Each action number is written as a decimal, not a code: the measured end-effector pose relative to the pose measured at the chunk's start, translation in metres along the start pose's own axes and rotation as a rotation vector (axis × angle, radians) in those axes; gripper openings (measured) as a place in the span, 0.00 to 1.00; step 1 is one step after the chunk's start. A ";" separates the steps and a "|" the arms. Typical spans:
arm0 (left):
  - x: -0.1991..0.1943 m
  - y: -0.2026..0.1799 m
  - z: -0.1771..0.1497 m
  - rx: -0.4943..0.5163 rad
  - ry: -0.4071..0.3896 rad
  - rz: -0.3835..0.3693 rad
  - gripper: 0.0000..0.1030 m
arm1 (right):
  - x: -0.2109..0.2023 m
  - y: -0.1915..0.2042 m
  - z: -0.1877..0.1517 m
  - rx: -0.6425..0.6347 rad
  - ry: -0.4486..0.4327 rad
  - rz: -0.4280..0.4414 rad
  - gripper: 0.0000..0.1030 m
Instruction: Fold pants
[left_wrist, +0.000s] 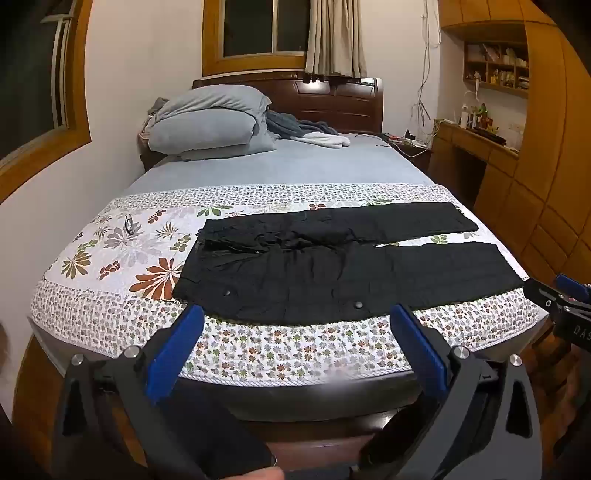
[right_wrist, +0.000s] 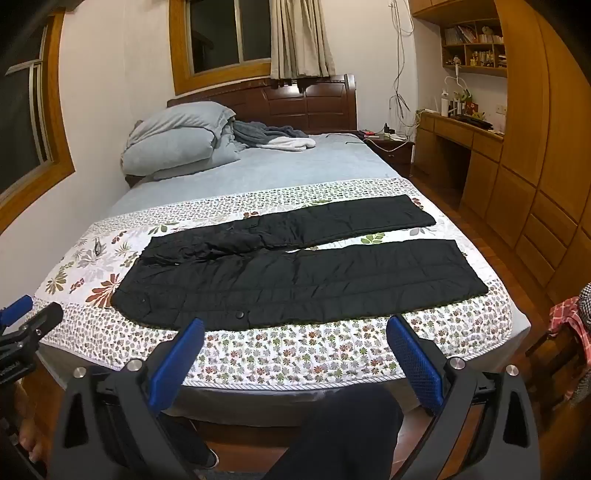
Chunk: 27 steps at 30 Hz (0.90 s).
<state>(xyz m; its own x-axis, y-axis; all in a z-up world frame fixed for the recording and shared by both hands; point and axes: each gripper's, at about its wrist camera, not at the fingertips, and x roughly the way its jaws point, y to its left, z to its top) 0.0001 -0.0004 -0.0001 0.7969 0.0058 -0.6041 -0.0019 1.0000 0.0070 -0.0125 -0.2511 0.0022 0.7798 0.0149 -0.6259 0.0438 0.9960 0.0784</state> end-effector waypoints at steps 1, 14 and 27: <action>0.000 0.000 0.000 -0.001 -0.001 0.000 0.98 | 0.000 0.000 0.000 0.000 0.001 0.002 0.97; 0.001 0.006 0.003 -0.008 0.000 -0.007 0.98 | -0.001 -0.001 -0.001 -0.001 0.003 0.002 0.97; 0.002 0.004 0.001 -0.003 0.003 0.000 0.98 | 0.000 0.002 0.000 -0.003 0.004 -0.003 0.97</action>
<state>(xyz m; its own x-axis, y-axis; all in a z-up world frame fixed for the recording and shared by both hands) 0.0019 0.0039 -0.0002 0.7948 0.0054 -0.6068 -0.0037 1.0000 0.0041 -0.0127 -0.2496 0.0026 0.7768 0.0120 -0.6296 0.0448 0.9962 0.0743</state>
